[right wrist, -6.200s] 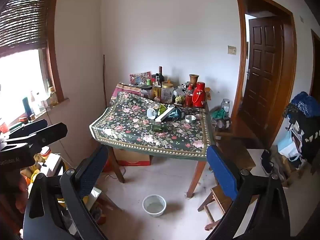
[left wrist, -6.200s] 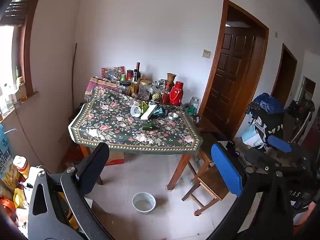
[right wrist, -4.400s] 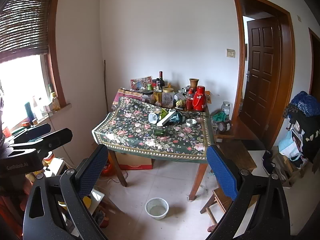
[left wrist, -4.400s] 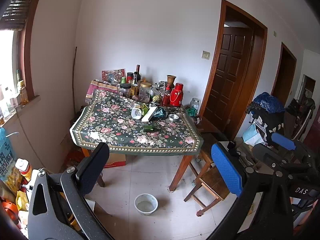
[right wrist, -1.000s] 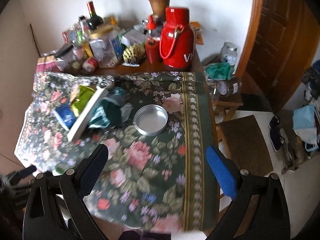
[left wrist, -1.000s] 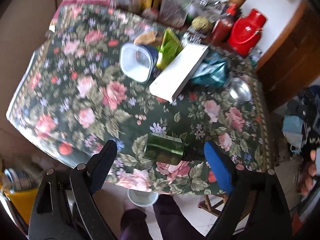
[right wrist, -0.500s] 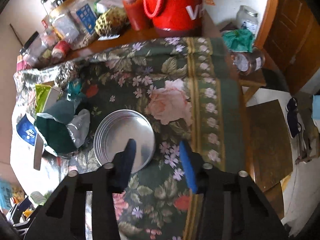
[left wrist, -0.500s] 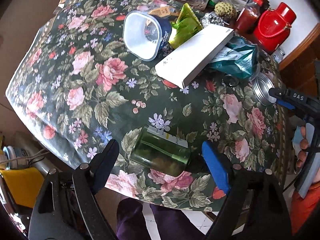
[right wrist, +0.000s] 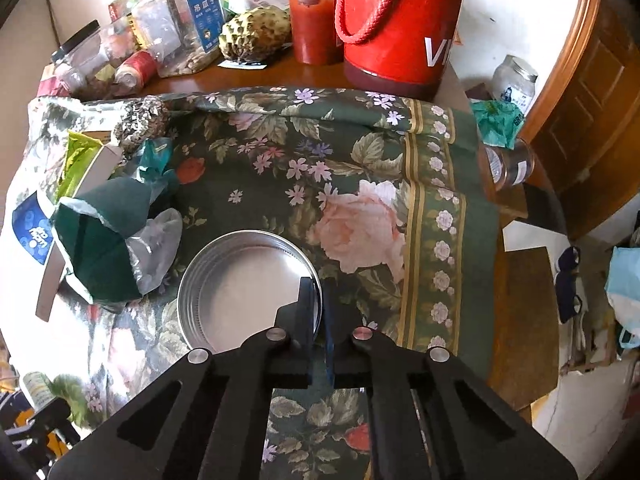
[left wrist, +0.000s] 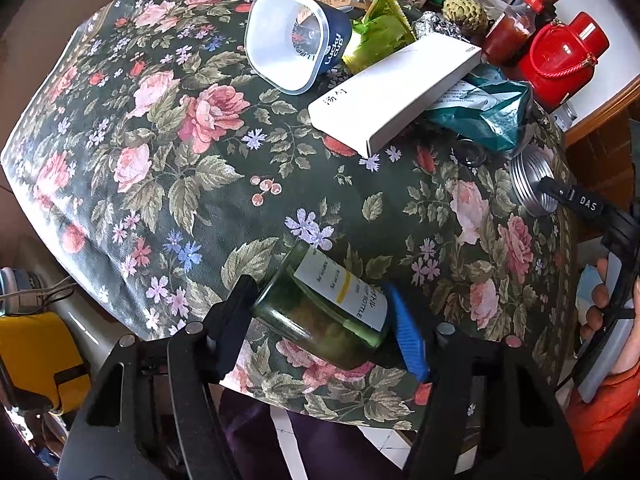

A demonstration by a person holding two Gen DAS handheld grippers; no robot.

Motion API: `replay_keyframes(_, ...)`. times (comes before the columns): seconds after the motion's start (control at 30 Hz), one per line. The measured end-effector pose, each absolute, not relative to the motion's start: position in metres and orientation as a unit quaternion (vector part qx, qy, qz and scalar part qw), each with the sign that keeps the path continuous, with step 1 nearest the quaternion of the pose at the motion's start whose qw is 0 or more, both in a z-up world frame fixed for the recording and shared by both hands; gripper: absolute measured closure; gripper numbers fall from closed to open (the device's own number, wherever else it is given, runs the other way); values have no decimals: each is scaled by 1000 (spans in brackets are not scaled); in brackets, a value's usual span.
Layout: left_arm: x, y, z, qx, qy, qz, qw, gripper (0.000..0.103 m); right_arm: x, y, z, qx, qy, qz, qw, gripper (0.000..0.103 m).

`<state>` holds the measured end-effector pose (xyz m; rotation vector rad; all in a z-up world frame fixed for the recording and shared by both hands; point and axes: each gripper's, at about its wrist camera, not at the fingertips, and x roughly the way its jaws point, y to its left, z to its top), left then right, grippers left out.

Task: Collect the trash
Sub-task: 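Grasp the green glass jar with the left tool while the right tool grasps the silver tin lid, then carry the jar and the tin lid down toward the white bucket with both tools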

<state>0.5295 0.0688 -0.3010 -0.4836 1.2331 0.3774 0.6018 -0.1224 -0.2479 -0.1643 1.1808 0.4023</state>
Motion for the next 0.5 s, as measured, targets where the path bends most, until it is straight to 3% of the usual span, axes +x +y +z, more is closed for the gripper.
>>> replay_keyframes(0.5,525,72,-211,-186,480,161,842,39,567,-126,-189,-77,492,217,839,100)
